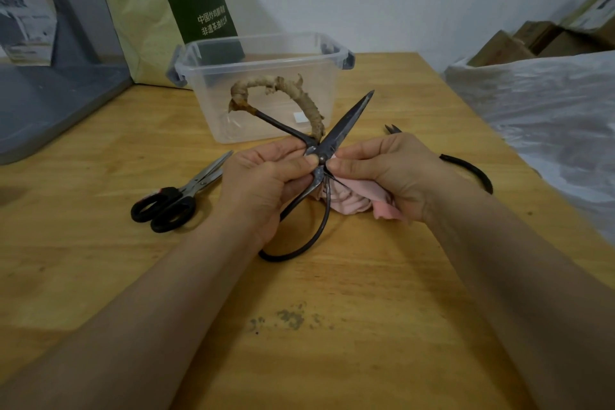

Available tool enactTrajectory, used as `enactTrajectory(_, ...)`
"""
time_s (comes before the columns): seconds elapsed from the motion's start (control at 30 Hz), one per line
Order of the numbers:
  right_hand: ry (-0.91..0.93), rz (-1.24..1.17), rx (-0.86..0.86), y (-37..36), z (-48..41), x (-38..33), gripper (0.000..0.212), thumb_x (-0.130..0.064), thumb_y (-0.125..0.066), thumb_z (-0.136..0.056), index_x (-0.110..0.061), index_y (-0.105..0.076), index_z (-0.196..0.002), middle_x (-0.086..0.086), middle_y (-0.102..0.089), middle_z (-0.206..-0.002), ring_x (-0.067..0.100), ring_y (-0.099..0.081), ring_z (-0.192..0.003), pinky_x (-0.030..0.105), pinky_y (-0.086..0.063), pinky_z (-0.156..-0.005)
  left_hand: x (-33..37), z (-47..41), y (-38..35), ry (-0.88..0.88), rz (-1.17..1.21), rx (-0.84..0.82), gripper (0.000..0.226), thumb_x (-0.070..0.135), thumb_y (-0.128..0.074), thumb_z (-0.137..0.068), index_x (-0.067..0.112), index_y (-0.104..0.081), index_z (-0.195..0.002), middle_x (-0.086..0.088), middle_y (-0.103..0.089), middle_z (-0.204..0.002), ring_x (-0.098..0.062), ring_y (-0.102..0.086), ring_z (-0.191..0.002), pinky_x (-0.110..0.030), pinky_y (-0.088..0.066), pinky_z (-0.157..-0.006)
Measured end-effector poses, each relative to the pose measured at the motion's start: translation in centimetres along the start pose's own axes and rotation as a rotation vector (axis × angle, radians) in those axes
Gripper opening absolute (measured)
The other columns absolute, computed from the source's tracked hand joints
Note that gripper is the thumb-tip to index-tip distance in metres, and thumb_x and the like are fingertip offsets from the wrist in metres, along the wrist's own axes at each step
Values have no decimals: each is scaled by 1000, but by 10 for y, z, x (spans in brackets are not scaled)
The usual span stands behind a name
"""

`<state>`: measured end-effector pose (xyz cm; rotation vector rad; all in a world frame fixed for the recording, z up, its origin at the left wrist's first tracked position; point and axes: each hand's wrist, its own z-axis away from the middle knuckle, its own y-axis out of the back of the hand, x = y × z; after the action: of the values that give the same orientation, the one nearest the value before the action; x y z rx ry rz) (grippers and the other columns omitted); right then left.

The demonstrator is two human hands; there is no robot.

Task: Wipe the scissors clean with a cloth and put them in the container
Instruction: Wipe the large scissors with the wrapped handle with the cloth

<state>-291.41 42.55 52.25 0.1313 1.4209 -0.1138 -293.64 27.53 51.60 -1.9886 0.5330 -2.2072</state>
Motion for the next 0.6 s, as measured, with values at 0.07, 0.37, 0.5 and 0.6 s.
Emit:
enactTrajectory(0.07,-8,-5,2,-2,0,-1,19,-6,-78,-58,-3,-69,-74,11,-70,-63,19,-66,-58,30,-55,-60,2,0,0,8,-3,5,23,-10,-65,-75,0,-67,-96,-13,-73,-88,-15,-70,-68,-18,-56,-57)
enactTrajectory(0.37,-10,184,-65,10,-1,-4,16,-4,-78,-65,-4,-71,-79,10,-71,-73,14,-66,-64,24,-56,-59,6,2,2,34,-14,35,18,-13,-64,-75,3,-65,-82,-4,-72,-67,-13,-69,-59,-18,-56,-55)
enactTrajectory(0.5,0,162,-28,12,2,-4,14,-1,-79,-65,-4,-73,-78,10,-72,-71,13,-67,-62,20,-54,-55,5,-1,6,23,8,42,25,-10,-66,-74,-1,-66,-97,-10,-74,-83,-15,-70,-66,-18,-56,-57)
enactTrajectory(0.6,59,112,25,6,3,0,13,-2,-78,-67,-3,-73,-79,15,-71,-75,18,-68,-67,26,-56,-59,4,-2,7,12,1,35,23,-9,-66,-75,1,-66,-97,-8,-74,-82,-14,-71,-67,-17,-56,-58)
